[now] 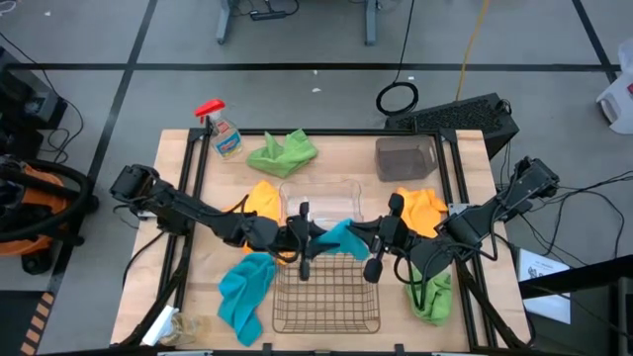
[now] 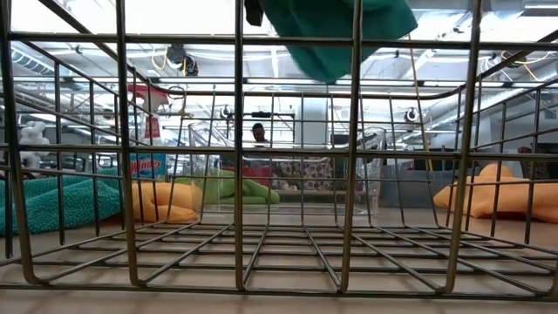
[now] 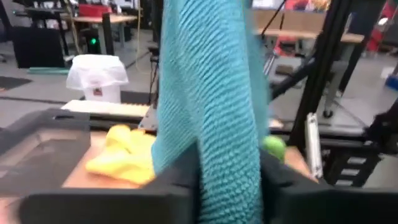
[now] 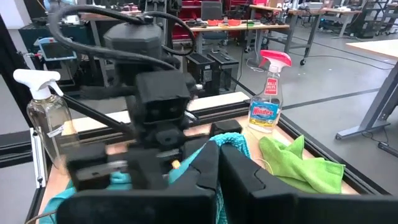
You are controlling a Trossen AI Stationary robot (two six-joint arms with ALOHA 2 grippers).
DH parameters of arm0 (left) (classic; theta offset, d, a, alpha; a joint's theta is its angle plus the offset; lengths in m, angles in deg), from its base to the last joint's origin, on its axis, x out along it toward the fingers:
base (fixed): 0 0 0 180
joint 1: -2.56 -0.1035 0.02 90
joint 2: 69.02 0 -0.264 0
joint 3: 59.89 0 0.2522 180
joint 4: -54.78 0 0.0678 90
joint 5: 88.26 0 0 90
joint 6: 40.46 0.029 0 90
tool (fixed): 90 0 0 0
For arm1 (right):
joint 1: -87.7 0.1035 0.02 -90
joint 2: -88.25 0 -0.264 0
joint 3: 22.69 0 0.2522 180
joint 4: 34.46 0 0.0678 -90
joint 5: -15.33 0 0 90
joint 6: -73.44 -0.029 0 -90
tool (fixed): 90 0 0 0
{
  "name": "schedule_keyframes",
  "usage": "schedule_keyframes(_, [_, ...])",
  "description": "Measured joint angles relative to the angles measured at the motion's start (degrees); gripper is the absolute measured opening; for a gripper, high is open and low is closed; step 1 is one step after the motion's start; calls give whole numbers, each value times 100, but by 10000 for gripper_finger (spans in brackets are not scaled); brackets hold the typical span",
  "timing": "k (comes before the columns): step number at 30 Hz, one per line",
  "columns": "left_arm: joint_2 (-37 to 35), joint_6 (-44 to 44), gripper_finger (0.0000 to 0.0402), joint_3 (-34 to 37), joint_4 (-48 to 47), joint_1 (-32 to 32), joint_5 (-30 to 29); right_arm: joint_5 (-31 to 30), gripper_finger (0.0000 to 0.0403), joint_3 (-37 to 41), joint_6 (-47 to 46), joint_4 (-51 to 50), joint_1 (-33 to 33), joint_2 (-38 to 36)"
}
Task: Sort microfiber towel by color & place in baskets
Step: Put the top blue microfiber cloth into the transparent black bin
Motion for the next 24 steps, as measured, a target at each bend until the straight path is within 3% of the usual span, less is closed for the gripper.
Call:
schedule_keyframes(2, [0,114,20,0,13,-22,-55,-1,8,0,-32,-4,0,0])
schedule_keyframes(7, [-336,259,23,2,-668,-20,-69,30,46,0,-474,-538,43,0])
schedule_keyframes(16, [-1279,-54,14,2,-2541,56,-119,55,174,3,-1730,-2399,362,0])
schedule_keyframes(24, [-1362,-43,15,4,-2653,2,-152,-519,283,7,-1038,-1230,494,520])
